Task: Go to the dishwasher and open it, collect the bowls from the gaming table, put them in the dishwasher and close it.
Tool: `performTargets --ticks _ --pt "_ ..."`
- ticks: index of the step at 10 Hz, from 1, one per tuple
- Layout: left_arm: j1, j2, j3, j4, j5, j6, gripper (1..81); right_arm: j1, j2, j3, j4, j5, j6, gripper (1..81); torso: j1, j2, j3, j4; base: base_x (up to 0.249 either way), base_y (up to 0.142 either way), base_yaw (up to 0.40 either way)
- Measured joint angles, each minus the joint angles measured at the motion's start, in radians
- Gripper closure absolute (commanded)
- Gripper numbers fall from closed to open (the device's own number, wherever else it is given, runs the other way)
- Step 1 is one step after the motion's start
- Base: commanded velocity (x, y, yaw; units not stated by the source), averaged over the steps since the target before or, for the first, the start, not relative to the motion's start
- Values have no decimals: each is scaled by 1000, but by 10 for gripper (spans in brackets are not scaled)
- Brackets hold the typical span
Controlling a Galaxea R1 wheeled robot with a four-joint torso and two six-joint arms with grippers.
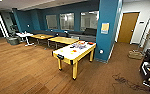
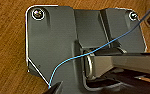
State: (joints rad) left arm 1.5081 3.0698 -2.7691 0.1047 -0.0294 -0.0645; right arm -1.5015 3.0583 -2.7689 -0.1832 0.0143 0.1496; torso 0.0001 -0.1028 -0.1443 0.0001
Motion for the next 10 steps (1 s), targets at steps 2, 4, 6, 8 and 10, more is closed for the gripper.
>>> performTargets --ticks 2,4,6,8,10 --pt "0 3 0 0 0 0 10 0 -2 0 0 0 0 10 0 0 0 0 127 62 0" --pt "0 3 2 0 1 0 10 0 -2 0 0 0 0 10 0 0 0 0 127 61 0" --pt "0 3 2 0 0 0 10 0 0 0 0 0 0 10 0 0 0 0 135 62 0" --pt "0 2 2 0 0 0 10 0 0 0 0 0 0 10 0 0 0 0 141 0 0" --pt "0 0 1 0 0 0 10 0 3 0 0 0 0 10 0 0 0 0 143 0 0"
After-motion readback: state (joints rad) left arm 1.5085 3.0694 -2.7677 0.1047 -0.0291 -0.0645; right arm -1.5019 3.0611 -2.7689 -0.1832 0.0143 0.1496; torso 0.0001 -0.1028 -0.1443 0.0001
